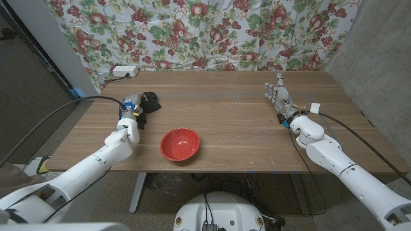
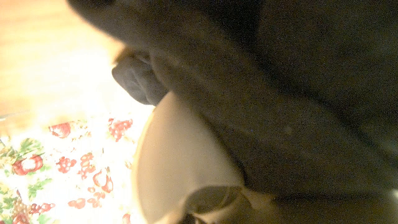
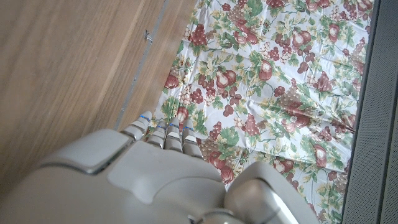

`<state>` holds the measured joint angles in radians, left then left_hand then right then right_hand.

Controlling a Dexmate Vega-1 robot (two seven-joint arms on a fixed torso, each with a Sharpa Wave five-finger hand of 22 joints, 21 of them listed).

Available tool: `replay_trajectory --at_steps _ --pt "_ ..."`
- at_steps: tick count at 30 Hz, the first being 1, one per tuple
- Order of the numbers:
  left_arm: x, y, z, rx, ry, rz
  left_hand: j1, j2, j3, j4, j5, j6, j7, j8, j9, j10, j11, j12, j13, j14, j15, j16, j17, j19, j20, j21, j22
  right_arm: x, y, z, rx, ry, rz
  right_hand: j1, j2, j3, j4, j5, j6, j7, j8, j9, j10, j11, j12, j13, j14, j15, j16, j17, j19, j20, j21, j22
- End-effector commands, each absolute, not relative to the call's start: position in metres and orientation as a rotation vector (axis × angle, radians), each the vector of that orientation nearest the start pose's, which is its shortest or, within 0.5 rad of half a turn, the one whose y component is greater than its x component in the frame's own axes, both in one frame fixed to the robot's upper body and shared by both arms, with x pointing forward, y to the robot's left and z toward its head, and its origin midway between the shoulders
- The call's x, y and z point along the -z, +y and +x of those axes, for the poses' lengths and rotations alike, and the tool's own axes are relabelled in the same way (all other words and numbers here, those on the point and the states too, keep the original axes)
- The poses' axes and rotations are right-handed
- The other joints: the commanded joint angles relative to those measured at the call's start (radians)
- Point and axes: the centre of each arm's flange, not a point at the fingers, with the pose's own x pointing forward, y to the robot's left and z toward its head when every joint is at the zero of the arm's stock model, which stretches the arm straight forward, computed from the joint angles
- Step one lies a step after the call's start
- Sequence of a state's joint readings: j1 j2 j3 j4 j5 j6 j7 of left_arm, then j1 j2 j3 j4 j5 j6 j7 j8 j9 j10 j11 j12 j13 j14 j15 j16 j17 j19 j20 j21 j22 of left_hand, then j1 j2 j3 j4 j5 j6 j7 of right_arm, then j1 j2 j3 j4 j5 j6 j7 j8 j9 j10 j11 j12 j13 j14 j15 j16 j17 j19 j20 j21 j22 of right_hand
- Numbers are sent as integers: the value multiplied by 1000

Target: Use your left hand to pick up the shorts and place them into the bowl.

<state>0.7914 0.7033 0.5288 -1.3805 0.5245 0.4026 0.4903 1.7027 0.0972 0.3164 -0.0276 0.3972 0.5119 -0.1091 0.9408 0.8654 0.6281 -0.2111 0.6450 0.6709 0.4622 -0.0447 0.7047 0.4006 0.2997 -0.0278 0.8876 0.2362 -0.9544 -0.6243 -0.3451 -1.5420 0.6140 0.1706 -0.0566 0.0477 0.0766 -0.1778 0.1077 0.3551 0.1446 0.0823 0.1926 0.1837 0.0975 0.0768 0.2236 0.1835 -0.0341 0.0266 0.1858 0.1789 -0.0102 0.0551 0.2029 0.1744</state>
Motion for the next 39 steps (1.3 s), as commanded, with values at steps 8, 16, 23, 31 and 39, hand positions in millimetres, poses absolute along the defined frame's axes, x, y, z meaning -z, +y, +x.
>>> replay_trajectory --at_steps 8,16,23,31,39 --pt "-5 360 628 -681 -540 1302 11 21 149 -157 -9 15 -6 5 -1 5 0 13 53 30 -140 199 450 23 -205 186 641 34 -295 612 -197 -552 -51 2 14 1 1 3 9 -5 1 2 9 -3 0 4 -9 -3 -2 4 7 0 -4 5" --pt "-23 347 621 -676 -629 1302 11 21 149 -157 -9 15 -6 5 -1 5 0 13 53 30 -140 199 450 24 -204 186 641 37 -295 614 -191 -555 -46 2 15 1 1 3 9 -4 1 2 9 -3 0 4 -9 -4 -2 4 7 -2 -5 5" --pt "-29 338 618 -671 -686 1288 11 21 149 -157 -9 15 -6 5 -1 5 0 13 53 30 -140 199 450 24 -204 186 641 37 -294 615 -190 -555 -36 2 15 2 1 3 9 -5 1 2 8 -5 -1 4 -9 -5 -2 4 6 -1 -5 5" --pt "-35 329 610 -668 -751 1272 -13 -10 193 -149 32 53 -26 -11 -67 23 -1 65 49 70 -164 210 406 45 -200 191 619 36 -292 616 -192 -561 -30 3 15 2 1 3 11 -4 1 2 8 -4 -1 4 -9 -4 -1 4 6 -2 -5 5" --pt "-36 322 604 -660 -777 1265 -5 -6 183 -152 24 58 -26 -11 -70 24 -1 65 49 68 -159 213 406 41 -204 197 624 39 -292 614 -191 -561 -26 3 16 3 1 3 10 -5 0 2 9 -2 -1 4 -10 -6 -1 4 6 -1 -5 5"
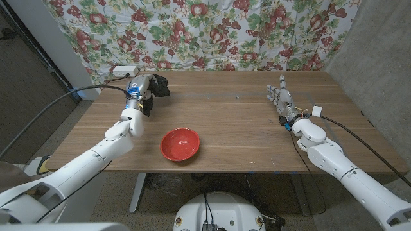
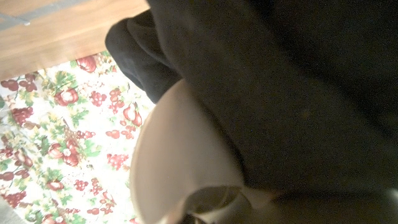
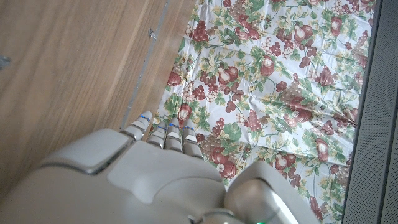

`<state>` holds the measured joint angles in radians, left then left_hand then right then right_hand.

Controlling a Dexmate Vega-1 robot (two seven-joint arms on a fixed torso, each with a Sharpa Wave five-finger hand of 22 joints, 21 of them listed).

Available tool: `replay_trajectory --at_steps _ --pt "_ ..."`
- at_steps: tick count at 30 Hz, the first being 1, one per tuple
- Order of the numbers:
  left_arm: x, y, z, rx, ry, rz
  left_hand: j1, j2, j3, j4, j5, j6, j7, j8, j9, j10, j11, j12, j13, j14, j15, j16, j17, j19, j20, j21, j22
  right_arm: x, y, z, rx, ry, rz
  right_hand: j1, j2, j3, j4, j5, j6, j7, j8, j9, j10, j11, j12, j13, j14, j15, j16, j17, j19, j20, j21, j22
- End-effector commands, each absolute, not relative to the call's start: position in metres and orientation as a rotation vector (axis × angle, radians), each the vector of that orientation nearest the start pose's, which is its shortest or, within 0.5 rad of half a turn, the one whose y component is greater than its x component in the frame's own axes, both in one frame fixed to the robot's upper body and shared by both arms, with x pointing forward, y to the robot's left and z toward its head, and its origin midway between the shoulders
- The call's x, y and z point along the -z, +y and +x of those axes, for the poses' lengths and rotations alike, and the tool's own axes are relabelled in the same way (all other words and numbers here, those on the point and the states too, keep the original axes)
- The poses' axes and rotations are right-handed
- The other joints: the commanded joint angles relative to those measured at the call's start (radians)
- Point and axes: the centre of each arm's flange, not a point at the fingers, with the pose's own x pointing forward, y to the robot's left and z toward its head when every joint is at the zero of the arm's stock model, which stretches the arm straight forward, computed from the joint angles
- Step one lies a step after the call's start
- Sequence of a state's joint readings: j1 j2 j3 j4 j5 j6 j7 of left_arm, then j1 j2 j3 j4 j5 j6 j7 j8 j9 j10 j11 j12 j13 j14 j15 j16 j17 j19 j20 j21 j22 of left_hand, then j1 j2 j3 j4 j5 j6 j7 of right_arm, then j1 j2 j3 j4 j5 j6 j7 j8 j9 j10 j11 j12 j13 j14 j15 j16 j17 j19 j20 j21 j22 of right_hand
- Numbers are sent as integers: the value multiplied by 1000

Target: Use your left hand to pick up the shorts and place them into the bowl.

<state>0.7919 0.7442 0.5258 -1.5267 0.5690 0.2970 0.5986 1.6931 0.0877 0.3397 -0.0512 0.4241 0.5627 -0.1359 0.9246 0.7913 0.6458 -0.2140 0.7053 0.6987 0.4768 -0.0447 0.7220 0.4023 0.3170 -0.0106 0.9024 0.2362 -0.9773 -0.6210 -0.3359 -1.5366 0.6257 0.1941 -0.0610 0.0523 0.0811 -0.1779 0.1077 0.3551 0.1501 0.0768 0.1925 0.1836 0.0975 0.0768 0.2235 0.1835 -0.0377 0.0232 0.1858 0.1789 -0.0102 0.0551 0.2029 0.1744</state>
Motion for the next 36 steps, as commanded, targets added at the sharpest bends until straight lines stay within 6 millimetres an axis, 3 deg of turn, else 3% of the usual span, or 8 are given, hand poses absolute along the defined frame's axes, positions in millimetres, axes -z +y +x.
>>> replay_trajectory --at_steps 1,2,20,24,25,32,33,36 --pt "-36 322 603 -659 -783 1266 5 4 159 -128 -3 7 0 5 4 7 2 5 21 53 -159 196 405 24 -221 182 624 39 -292 614 -192 -562 -25 -2 11 3 1 3 5 1 1 2 8 -2 -1 4 -5 -2 -1 4 6 -2 -6 5" --pt "-36 321 602 -659 -787 1264 -38 -10 215 -138 33 3 -2 15 -7 -11 0 60 -35 63 -172 217 401 32 -204 161 644 39 -292 614 -192 -563 -31 -2 11 3 1 3 5 1 1 2 8 -2 -1 4 -6 -2 -1 4 6 -2 -6 5" --pt "-41 299 588 -631 -875 1246 -10 -11 174 -136 -11 64 -11 44 -62 19 5 100 -66 82 -166 232 327 65 -214 139 649 43 -299 611 -183 -567 -21 0 12 4 0 3 5 2 0 2 8 -4 -2 4 -6 -4 -1 3 6 -2 -6 5" --pt "-39 293 583 -621 -896 1237 -10 -11 174 -136 -11 64 -11 44 -62 19 5 100 -66 82 -166 232 327 65 -214 139 649 43 -301 611 -181 -571 -20 0 12 4 0 3 5 2 0 2 8 -3 -2 4 -6 -4 -1 3 6 -2 -6 5" --pt "-39 291 582 -618 -900 1240 -29 -36 211 -126 21 65 -10 41 -65 19 2 101 -64 89 -176 237 330 78 -207 126 629 43 -301 611 -180 -571 -19 0 12 5 0 3 5 2 0 2 8 -2 -2 4 -6 -4 -1 3 6 -2 -6 5" --pt "-45 282 579 -585 -947 1261 -15 -24 190 -129 5 63 -13 42 -64 20 2 98 -66 86 -167 238 328 70 -216 146 643 43 -301 613 -185 -566 -20 1 13 5 0 3 5 2 0 2 8 -4 -2 4 -6 -4 -1 3 6 -2 -6 5" --pt "-46 281 578 -581 -959 1263 -13 -52 215 -112 61 68 -11 37 -60 15 6 107 -64 96 -164 242 331 69 -214 180 616 42 -301 614 -186 -569 -24 1 13 5 0 3 6 2 0 2 8 -3 -2 4 -6 -4 -1 3 6 -1 -6 5" --pt "-47 278 575 -577 -969 1258 -11 -49 210 -114 56 67 -13 37 -60 15 4 105 -66 93 -163 247 334 69 -215 180 616 41 -301 615 -188 -574 -18 1 13 6 -1 3 5 2 0 2 9 -2 -2 4 -6 -4 -1 3 6 -2 -6 5"
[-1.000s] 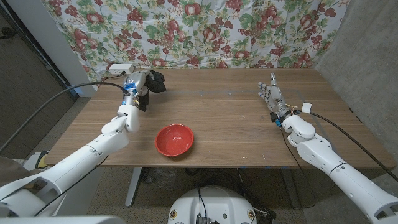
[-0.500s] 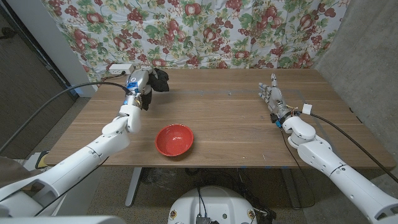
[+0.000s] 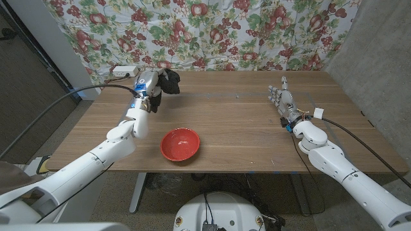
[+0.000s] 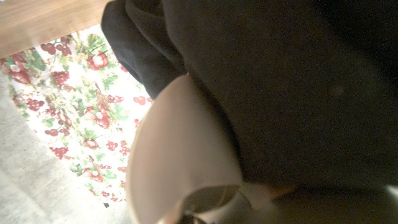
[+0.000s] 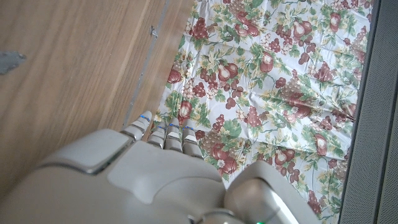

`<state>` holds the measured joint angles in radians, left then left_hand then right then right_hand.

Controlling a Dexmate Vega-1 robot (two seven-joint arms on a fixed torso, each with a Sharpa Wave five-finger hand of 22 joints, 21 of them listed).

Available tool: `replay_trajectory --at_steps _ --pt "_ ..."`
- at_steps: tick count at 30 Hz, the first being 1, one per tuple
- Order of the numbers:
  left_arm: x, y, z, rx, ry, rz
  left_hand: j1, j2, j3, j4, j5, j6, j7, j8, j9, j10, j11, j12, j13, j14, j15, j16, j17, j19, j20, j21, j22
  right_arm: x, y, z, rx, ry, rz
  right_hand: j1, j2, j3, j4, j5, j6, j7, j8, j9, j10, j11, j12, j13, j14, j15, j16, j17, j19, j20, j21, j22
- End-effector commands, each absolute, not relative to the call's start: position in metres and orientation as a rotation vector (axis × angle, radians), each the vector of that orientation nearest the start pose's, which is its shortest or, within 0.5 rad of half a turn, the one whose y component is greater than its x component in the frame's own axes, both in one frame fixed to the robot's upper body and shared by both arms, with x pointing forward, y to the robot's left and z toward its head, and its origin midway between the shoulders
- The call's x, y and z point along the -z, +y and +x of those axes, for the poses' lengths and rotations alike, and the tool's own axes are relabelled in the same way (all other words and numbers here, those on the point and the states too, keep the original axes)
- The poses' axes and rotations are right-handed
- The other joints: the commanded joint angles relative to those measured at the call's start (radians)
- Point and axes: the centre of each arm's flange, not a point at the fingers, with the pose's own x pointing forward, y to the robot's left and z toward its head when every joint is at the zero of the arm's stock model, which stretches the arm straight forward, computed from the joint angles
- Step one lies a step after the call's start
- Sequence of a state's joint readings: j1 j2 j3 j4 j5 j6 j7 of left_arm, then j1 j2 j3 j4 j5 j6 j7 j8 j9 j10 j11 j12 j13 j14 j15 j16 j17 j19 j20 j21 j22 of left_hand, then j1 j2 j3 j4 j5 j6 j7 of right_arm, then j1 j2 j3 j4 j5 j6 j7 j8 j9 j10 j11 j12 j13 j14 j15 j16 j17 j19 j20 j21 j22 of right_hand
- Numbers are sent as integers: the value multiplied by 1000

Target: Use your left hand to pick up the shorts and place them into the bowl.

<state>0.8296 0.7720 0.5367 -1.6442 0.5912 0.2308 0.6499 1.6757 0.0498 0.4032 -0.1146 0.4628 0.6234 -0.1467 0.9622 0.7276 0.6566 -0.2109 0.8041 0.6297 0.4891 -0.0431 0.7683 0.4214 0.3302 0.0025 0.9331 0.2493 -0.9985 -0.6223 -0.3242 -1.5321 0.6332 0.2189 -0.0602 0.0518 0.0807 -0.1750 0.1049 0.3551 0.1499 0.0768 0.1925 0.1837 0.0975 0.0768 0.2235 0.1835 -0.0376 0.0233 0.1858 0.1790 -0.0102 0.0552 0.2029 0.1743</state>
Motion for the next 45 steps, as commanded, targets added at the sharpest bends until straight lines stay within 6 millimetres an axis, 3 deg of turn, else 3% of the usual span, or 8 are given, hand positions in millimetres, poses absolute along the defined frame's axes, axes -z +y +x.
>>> replay_trajectory --at_steps 1,9,10,11,18,19,22,45 --pt "-47 277 573 -577 -972 1259 7 -11 146 -50 18 6 -2 0 4 4 1 7 3 81 -164 200 315 56 -228 149 603 41 -301 615 -190 -573 -20 2 13 3 2 3 5 2 0 2 9 -1 -2 4 -6 -4 -1 3 6 -2 -6 5" --pt "-48 267 562 -564 -1021 1240 7 -11 146 -50 18 6 -2 0 4 4 1 7 3 81 -164 200 315 56 -228 149 603 42 -302 614 -187 -573 -18 3 14 3 2 3 5 2 0 2 8 -2 -2 4 -6 -5 -1 3 6 -2 -6 5" --pt "-48 266 561 -563 -1025 1236 -62 -27 240 -67 58 2 -4 -8 2 3 0 15 -9 80 -179 200 337 58 -223 112 616 43 -302 614 -186 -573 -16 3 14 3 2 3 5 2 0 2 8 -2 -2 4 -6 -5 -1 3 6 -2 -6 5" --pt "-47 265 560 -561 -1028 1232 -29 -9 189 -72 16 12 -2 -1 1 13 -1 15 -10 72 -173 212 342 53 -226 141 633 43 -302 614 -186 -572 -17 3 14 3 2 3 5 2 0 2 8 -1 -2 4 -6 -5 -1 3 6 -2 -6 5" --pt "-46 261 551 -548 -1057 1235 -15 -2 172 -72 2 12 -2 0 2 14 -1 14 -9 66 -166 215 342 47 -231 148 637 44 -300 616 -192 -568 -19 4 13 4 1 3 5 2 0 2 10 -1 -2 4 -5 -4 -1 3 6 -1 -6 5" --pt "-46 261 549 -549 -1070 1234 -17 12 145 -67 -14 8 -4 6 -7 12 0 18 -12 63 -178 208 311 62 -224 100 597 44 -300 616 -193 -567 -17 4 13 4 1 3 5 2 0 2 10 -1 -2 4 -5 -5 -1 3 6 -2 -6 5" --pt "-47 260 545 -558 -1076 1218 -7 16 129 -68 -26 11 -1 10 -6 13 -1 17 -11 65 -173 204 305 55 -228 117 609 44 -300 616 -194 -566 -19 4 13 4 1 3 5 1 0 2 9 -2 -2 4 -5 -5 -1 3 6 -2 -6 5" --pt "-37 247 523 -533 -1167 1229 -1 18 119 -67 -34 29 -1 13 -13 20 0 19 -10 65 -161 208 305 56 -234 120 609 49 -299 618 -204 -558 -10 5 13 5 1 3 6 2 -1 2 10 0 -3 4 -6 -5 -1 3 6 -2 -6 5"
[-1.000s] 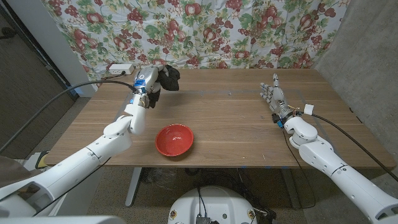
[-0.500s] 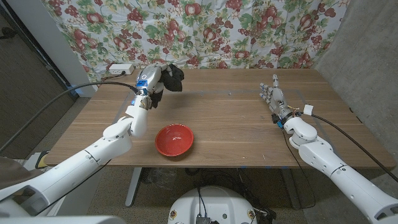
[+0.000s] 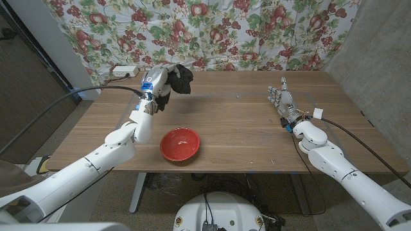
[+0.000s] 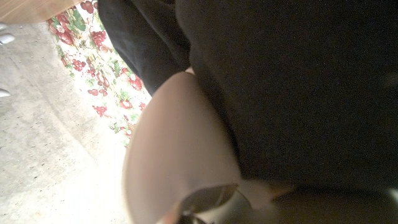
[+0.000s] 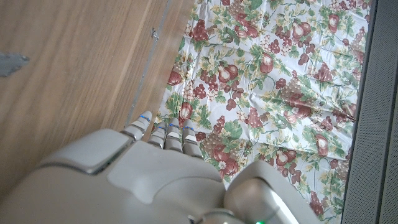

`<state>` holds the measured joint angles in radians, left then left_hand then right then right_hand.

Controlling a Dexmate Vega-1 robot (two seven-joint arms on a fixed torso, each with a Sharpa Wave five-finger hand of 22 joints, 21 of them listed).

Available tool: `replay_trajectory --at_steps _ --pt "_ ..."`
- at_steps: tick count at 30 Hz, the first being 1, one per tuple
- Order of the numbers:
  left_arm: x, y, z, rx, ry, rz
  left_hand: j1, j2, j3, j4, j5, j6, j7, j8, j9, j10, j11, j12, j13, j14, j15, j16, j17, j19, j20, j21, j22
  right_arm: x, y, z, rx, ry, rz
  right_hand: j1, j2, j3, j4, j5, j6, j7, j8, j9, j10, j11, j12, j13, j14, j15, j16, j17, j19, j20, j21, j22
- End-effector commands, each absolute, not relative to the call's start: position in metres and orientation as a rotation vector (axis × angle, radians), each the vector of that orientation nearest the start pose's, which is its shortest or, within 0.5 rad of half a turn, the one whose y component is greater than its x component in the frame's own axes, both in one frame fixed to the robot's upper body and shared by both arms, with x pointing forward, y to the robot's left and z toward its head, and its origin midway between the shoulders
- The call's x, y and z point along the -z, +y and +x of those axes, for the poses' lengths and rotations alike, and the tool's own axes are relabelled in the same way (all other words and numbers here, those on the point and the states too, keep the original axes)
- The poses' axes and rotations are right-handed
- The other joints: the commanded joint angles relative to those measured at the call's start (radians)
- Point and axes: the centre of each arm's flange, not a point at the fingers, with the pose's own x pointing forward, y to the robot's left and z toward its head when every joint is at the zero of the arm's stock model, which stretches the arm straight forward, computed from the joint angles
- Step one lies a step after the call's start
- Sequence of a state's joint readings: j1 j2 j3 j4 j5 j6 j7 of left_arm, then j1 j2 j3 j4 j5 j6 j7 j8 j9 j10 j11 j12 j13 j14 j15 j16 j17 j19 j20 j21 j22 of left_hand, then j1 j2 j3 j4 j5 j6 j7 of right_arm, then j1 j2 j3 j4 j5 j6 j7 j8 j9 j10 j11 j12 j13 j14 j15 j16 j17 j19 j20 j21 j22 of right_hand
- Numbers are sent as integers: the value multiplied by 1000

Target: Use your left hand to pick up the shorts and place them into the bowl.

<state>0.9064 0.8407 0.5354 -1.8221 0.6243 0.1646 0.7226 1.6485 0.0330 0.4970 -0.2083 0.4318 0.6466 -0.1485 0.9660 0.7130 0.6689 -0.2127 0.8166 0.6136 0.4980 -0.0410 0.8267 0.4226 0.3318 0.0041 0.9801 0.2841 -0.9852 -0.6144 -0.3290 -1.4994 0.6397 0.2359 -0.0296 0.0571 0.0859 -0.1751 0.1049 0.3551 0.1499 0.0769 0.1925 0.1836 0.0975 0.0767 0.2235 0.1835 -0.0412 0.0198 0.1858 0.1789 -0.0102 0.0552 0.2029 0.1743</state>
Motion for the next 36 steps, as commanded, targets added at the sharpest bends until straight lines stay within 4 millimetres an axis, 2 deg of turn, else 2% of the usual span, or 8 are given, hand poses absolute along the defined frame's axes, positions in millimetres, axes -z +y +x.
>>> replay_trajectory --at_steps 1,9,10,11,23,36 --pt "-36 246 522 -535 -1174 1232 26 35 25 27 -3 6 1 9 2 8 2 6 6 56 -163 149 304 54 -235 73 574 49 -299 619 -208 -557 -7 0 8 5 0 3 6 2 0 2 10 -1 -3 4 -2 -2 -1 3 6 -2 -6 5" --pt "-31 248 509 -533 -1195 1257 23 31 23 28 -5 31 6 18 0 23 6 9 2 65 -152 157 304 66 -235 64 565 46 -296 620 -210 -558 -16 0 8 6 0 3 6 2 0 2 9 1 -3 4 -2 -3 -1 3 6 -2 -6 5" --pt "-30 248 507 -536 -1198 1258 14 6 41 41 19 60 8 13 -22 41 21 7 -10 86 -155 151 287 101 -225 49 534 46 -296 620 -209 -558 -15 0 8 6 0 3 7 2 0 2 8 1 -4 4 -3 -3 -1 3 6 -2 -6 5" --pt "-30 248 506 -535 -1198 1262 12 7 37 41 15 58 10 8 -31 46 7 3 -17 95 -155 145 277 98 -236 53 537 46 -296 620 -209 -556 -17 0 8 6 0 3 7 2 0 2 8 0 -4 4 -3 -2 -1 3 6 -2 -6 5" --pt "-20 245 496 -507 -1196 1258 12 7 36 41 14 64 10 11 -30 49 8 4 -17 95 -153 147 277 99 -237 51 535 45 -299 617 -205 -564 -19 1 8 6 0 2 7 2 0 2 7 1 -4 4 -3 -2 -1 3 6 -2 -6 5" --pt "-18 233 494 -433 -1210 1274 12 7 35 41 14 66 10 12 -30 50 7 4 -17 96 -154 147 278 99 -237 52 535 44 -305 618 -204 -554 -28 1 8 7 0 2 6 3 -1 2 8 -1 -4 4 -4 -1 -1 3 6 -2 -7 5"
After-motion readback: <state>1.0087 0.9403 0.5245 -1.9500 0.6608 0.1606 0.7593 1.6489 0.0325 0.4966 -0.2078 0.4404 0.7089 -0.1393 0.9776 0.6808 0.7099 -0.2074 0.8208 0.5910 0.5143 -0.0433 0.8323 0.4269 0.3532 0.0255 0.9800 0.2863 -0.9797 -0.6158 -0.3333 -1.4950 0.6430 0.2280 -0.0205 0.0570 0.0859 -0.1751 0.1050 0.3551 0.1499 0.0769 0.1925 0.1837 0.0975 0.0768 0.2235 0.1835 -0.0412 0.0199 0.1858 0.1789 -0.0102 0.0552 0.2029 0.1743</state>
